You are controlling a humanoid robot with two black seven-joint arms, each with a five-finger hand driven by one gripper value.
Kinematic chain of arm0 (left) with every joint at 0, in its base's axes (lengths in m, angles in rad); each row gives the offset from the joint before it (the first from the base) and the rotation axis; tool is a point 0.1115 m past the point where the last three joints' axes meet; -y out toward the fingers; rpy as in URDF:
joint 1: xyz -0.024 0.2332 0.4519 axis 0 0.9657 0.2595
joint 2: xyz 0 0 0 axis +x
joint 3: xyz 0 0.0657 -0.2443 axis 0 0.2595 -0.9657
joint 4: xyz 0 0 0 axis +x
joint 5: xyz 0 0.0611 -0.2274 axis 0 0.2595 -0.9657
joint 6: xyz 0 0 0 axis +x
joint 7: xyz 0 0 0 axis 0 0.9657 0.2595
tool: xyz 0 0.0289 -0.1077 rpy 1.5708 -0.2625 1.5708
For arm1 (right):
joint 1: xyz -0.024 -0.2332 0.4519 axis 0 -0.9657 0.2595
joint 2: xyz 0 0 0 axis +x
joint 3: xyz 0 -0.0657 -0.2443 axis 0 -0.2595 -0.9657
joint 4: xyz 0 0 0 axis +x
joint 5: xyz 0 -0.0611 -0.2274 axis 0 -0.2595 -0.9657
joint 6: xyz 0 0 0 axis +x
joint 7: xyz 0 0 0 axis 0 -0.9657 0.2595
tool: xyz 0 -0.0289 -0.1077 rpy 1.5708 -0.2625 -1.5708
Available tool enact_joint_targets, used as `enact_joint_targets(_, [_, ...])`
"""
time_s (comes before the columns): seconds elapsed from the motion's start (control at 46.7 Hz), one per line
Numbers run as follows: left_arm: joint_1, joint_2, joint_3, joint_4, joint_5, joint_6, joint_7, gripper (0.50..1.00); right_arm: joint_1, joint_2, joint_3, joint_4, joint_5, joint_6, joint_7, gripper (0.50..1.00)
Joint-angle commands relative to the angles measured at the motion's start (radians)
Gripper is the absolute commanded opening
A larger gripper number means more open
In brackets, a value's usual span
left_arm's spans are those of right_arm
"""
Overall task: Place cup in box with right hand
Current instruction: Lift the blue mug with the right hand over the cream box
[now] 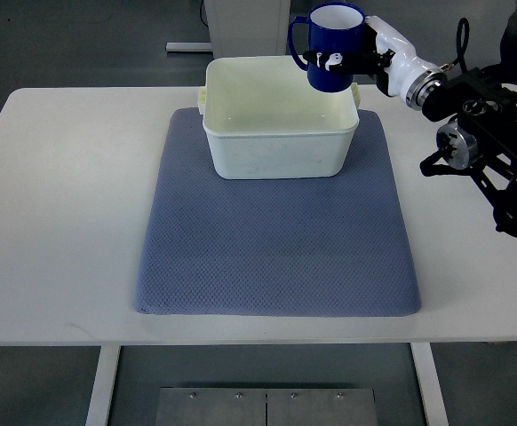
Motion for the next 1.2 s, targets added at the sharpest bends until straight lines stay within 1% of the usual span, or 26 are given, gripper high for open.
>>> enact_joint_targets(0.0, [0.000, 0.000, 0.000, 0.000, 0.001, 0.000, 0.000, 1.000, 0.032, 0.000, -0.080, -0.008, 0.117, -0.042, 0.031, 0.500])
enact_joint_targets(0.086, [0.000, 0.000, 0.000, 0.000, 0.000, 0.000, 0.000, 1.000, 0.050, 0.008, -0.133, -0.009, 0.175, -0.084, 0.043, 0.500])
enact_joint_targets(0.171, [0.000, 0.000, 0.000, 0.000, 0.000, 0.000, 0.000, 1.000, 0.050, 0.034, -0.138, -0.017, 0.183, -0.110, 0.045, 0.500])
enact_joint_targets(0.364, [0.000, 0.000, 0.000, 0.000, 0.000, 0.000, 0.000, 1.000, 0.047, 0.103, -0.143, -0.089, 0.183, -0.133, 0.045, 0.500])
enact_joint_targets(0.556, [0.000, 0.000, 0.000, 0.000, 0.001, 0.000, 0.000, 1.000, 0.044, 0.148, -0.143, -0.124, 0.183, -0.167, 0.045, 0.500])
enact_joint_targets(0.706, [0.000, 0.000, 0.000, 0.000, 0.000, 0.000, 0.000, 1.000, 0.043, 0.180, -0.141, -0.167, 0.185, -0.174, 0.047, 0.500])
enact_joint_targets(1.027, [0.000, 0.000, 0.000, 0.000, 0.000, -0.001, 0.000, 1.000, 0.038, 0.195, -0.141, -0.167, 0.185, -0.185, 0.047, 0.500])
enact_joint_targets(1.049, [0.000, 0.000, 0.000, 0.000, 0.000, 0.000, 0.000, 1.000, 0.038, 0.195, -0.141, -0.167, 0.185, -0.185, 0.047, 0.510])
enact_joint_targets(1.07, [0.000, 0.000, 0.000, 0.000, 0.000, 0.000, 0.000, 1.000, 0.038, 0.195, -0.141, -0.167, 0.185, -0.185, 0.047, 0.535])
enact_joint_targets(1.091, [0.000, 0.000, 0.000, 0.000, 0.000, -0.001, 0.000, 1.000, 0.038, 0.195, -0.141, -0.166, 0.185, -0.185, 0.047, 0.572])
enact_joint_targets(1.113, [0.000, 0.000, 0.000, 0.000, 0.000, 0.000, 0.000, 1.000, 0.038, 0.195, -0.141, -0.166, 0.185, -0.185, 0.047, 0.622])
enact_joint_targets(1.155, [0.000, 0.000, 0.000, 0.000, 0.001, 0.000, 0.000, 1.000, 0.037, 0.195, -0.141, -0.166, 0.185, -0.185, 0.045, 0.787])
enact_joint_targets(1.177, [0.000, 0.000, 0.000, 0.000, 0.001, 0.000, 0.000, 1.000, 0.037, 0.195, -0.141, -0.164, 0.185, -0.185, 0.045, 0.850])
